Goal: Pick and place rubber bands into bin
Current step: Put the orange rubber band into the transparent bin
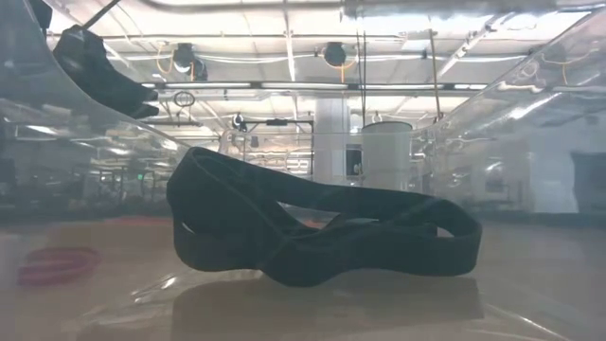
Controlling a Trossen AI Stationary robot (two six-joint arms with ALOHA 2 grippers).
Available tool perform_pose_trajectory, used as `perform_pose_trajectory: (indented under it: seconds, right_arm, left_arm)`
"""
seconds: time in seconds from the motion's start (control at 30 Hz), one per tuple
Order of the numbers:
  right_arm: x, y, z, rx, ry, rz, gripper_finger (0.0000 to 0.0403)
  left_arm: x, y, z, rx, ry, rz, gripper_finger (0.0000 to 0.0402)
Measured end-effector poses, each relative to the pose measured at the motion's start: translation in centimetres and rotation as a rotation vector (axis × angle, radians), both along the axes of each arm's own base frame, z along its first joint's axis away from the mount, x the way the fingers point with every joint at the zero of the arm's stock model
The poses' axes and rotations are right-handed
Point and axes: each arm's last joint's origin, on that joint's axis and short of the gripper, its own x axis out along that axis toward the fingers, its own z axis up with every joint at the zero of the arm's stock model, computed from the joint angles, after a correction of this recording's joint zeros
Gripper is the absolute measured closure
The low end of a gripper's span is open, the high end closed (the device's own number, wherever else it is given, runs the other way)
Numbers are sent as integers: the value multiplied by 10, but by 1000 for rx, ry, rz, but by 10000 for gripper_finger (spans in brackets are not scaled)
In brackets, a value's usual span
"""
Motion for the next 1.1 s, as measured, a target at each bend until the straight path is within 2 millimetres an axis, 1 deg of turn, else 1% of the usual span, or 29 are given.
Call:
perform_pose_trajectory:
  seconds: [0.33,0.43,0.6,0.83,1.1]
  right_arm:
    - [20,13,-50,57,180,33,403]
    - [24,12,-64,64,248,17,403]
    - [25,10,-84,18,346,-5,403]
    - [27,11,-92,2,367,-2,403]
    - [27,10,-89,7,352,-2,395]
  left_arm:
    - [0,0,0,0,0,1,192]
    - [0,0,0,0,0,1,192]
    - [0,0,0,0,0,1,192]
    - [0,0,0,0,1,0,192]
    - [0,0,0,1,0,1,192]
